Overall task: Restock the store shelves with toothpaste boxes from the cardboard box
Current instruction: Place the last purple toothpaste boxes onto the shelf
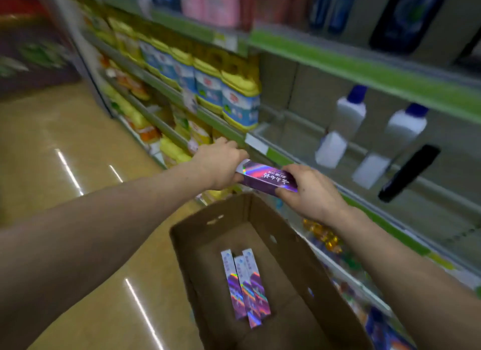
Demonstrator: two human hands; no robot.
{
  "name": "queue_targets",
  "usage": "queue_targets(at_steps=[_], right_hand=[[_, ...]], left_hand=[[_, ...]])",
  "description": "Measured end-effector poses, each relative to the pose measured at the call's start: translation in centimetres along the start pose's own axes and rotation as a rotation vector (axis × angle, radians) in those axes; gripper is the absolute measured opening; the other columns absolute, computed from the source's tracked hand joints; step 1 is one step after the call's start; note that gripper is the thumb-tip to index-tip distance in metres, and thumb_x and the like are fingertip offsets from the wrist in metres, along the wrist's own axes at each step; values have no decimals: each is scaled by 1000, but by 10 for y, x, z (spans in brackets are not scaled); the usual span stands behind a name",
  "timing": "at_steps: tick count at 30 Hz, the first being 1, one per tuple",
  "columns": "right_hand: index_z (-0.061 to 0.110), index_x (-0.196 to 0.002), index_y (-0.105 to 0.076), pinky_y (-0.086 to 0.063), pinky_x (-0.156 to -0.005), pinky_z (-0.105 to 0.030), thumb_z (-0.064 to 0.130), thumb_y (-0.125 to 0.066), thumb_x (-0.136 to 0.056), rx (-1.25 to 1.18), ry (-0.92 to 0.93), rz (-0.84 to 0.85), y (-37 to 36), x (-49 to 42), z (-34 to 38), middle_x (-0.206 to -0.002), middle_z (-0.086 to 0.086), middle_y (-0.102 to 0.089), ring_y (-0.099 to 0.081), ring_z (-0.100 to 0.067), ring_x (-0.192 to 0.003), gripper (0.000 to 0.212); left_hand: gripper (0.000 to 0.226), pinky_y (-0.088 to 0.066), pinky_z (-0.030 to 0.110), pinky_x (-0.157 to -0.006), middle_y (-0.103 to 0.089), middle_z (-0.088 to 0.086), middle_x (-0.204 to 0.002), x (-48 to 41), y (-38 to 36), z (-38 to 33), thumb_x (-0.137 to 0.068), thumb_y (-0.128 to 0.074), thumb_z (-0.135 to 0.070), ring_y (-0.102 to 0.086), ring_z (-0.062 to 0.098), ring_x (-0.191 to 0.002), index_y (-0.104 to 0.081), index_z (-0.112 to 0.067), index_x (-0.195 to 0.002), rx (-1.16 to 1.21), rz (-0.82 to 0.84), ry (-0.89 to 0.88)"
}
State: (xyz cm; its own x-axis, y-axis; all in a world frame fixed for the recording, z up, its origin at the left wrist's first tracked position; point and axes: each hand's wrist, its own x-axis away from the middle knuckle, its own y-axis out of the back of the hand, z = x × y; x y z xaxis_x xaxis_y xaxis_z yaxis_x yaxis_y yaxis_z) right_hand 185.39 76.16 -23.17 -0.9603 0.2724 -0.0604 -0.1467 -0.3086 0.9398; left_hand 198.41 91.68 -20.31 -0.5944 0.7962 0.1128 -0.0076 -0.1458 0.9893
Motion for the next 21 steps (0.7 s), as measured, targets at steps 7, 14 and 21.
queue_targets(at_steps=[7, 14, 21], right_hand=[[22, -120, -58, -46, -88, -35, 33, -67, -82, -155, 223, -88, 62, -3, 99, -117, -1, -63, -58, -21, -106, 41], [19, -124, -56, -39, -95, -25, 30, -73, -80, -418, 455, -131, 77, 18, 203, -116, -2, -54, -51, -15, -108, 48], [26, -139, -35, -44, -99, -40, 31, -72, -80, -161, 744, -173, 80, 77, 299, -136, -2, -30, -42, -22, -124, 70]], left_hand=[[50, -45, 42, -89, -52, 3, -122, 105, 78, 53, -85, -61, -48, -44, 25, -117, -50, -29, -130, 137, -77, 293], [52, -39, 46, -100, -57, -4, -128, 235, 119, 91, -83, -62, -51, -49, 23, -118, -51, -34, -131, 322, -175, 568], [55, -53, 36, -86, -58, 0, -122, 374, 138, 89, -82, -68, -46, -59, 18, -104, -53, -25, -131, 573, -283, 788]])
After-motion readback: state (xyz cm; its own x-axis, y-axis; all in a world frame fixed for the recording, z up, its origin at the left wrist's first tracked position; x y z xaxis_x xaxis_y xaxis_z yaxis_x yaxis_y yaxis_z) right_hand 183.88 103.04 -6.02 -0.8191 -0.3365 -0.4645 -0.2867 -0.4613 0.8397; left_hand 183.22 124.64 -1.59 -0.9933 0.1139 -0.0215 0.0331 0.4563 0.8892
